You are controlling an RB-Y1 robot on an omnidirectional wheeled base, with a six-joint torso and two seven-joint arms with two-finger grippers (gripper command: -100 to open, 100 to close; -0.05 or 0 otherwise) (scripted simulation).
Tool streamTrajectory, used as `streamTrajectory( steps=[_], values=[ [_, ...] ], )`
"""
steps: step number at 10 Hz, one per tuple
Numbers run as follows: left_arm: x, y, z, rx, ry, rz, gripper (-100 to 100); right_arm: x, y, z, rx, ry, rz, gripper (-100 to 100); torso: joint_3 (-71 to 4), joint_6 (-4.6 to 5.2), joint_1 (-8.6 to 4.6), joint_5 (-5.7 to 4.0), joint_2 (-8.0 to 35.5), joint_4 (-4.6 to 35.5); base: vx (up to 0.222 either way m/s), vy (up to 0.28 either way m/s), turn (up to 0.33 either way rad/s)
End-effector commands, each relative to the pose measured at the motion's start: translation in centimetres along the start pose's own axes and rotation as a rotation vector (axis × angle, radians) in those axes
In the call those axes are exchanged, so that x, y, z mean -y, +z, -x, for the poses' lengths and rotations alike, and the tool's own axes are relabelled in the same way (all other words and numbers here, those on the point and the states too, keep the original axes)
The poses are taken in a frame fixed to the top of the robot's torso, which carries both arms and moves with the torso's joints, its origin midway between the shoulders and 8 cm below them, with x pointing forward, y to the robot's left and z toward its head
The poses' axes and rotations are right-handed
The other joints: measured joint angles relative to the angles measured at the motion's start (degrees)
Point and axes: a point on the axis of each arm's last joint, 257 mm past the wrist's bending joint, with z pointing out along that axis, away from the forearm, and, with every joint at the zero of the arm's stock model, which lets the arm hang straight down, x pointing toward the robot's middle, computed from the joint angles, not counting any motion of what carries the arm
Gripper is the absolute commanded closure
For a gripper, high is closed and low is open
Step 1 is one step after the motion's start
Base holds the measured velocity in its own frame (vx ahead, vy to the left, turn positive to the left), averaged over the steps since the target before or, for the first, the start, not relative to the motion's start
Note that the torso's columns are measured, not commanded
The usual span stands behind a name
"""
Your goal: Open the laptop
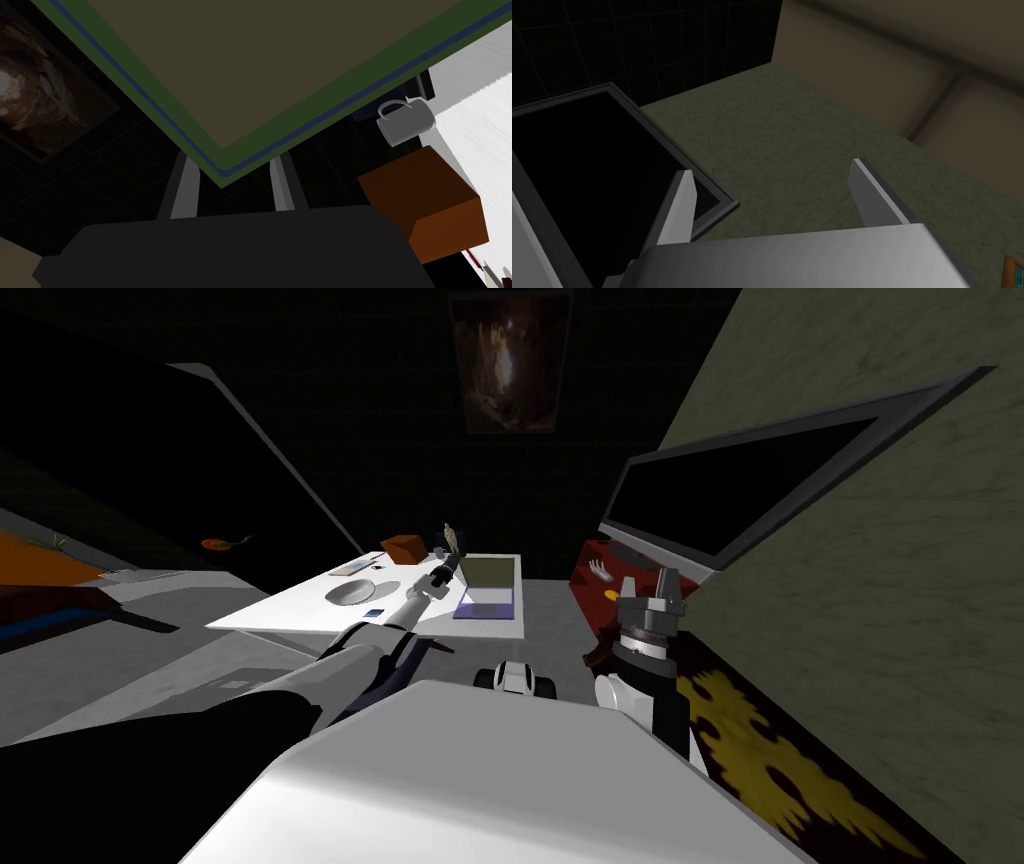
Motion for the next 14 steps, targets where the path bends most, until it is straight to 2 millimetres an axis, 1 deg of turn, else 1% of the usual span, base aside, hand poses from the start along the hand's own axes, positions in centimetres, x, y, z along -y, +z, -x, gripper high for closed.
streamTrajectory(
  steps=[1, 2, 3, 4, 5, 6, 7, 11, 14],
  values=[
    [-0.1, 0.6, -1.8, -0.038, 0.002, -0.001, 100, 0.0, 0.0, 0.0, 0.000, 0.000, 0.000, 0, -0.1, 0.11, 0.03, 0.03, -0.1, 0.0, 0.008, -0.037, 0.217],
    [-0.1, 0.6, -1.8, -0.038, 0.002, -0.001, 100, 0.0, 0.0, 0.0, 0.000, 0.000, 0.000, 0, -0.1, -0.10, -0.05, -0.01, -0.1, 0.0, 0.019, -0.041, 0.123],
    [0.8, 1.1, -2.9, -0.065, 0.006, -0.021, 100, 0.0, 0.0, 0.0, 0.000, 0.000, 0.000, 0, 0.0, -0.06, -0.04, 0.00, -0.1, -0.1, 0.029, -0.048, 0.197],
    [2.1, 1.6, -3.9, -0.091, 0.011, -0.048, 100, 0.0, 0.0, 0.0, 0.000, 0.000, 0.000, 0, -0.1, -0.13, -0.04, 0.00, -0.1, -0.1, 0.019, -0.084, 0.535],
    [1.5, 1.3, -3.1, -0.071, 0.008, -0.037, 100, 0.0, 0.0, 0.0, 0.000, 0.000, 0.000, 0, 0.0, -0.06, -0.18, -0.11, 0.0, 0.1, 0.003, -0.042, -0.001],
    [2.3, 2.1, -2.7, -0.056, 0.004, -0.032, -100, 0.0, 0.0, 0.0, 0.000, 0.000, 0.000, 0, 0.1, -0.06, -0.09, -0.15, 0.2, 0.2, -0.001, 0.038, -0.060],
    [2.7, 2.4, -2.4, -0.048, 0.002, -0.028, -100, 0.0, 0.0, 0.0, 0.000, 0.000, 0.000, 0, 0.2, -0.01, 0.05, -0.13, 0.3, 0.3, 0.000, 0.077, -0.106],
    [4.2, 3.7, -1.4, -0.013, -0.010, -0.002, -100, 0.0, 0.0, 0.0, 0.000, 0.000, 0.000, 0, 0.2, -0.07, -0.27, -0.24, 0.3, 0.4, -0.022, 0.077, -0.061],
    [5.1, 4.7, -0.9, 0.008, -0.023, 0.031, -100, 0.0, 0.0, 0.0, 0.000, 0.000, 0.000, 0, 0.2, -0.10, -0.20, -0.20, 0.3, 0.3, -0.015, 0.079, -0.085]
  ],
)
